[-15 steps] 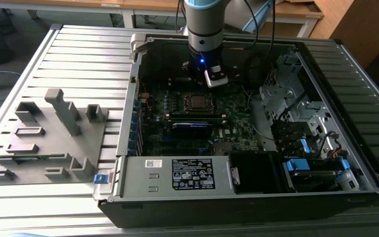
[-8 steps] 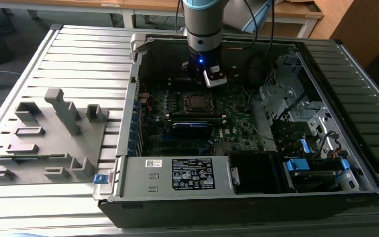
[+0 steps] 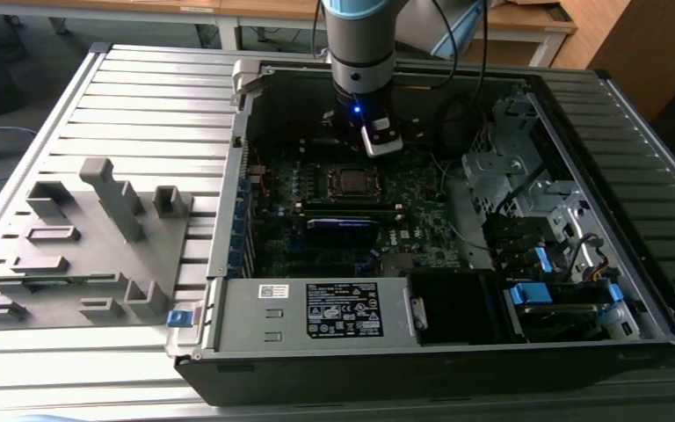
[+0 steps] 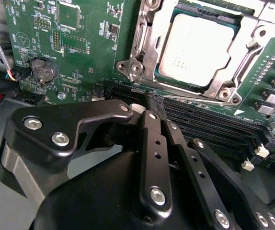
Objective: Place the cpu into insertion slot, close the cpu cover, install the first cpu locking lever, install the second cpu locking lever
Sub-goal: 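Install the first cpu locking lever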
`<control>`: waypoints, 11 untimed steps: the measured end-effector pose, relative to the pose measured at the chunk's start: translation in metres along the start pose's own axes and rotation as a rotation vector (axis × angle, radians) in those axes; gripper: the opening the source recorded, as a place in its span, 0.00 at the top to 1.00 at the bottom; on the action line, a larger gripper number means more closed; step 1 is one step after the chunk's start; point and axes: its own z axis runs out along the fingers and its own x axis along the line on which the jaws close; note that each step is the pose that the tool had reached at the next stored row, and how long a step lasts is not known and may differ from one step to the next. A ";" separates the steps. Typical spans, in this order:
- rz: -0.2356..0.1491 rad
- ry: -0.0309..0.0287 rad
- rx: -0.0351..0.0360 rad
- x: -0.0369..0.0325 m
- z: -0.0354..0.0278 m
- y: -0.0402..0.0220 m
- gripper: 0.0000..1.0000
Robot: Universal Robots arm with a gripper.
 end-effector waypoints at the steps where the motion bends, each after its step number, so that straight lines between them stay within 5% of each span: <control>1: 0.000 -0.0004 -0.0001 0.0000 0.0003 -0.0001 0.89; 11: -0.001 -0.0037 -0.0009 0.0002 0.0027 -0.0011 0.89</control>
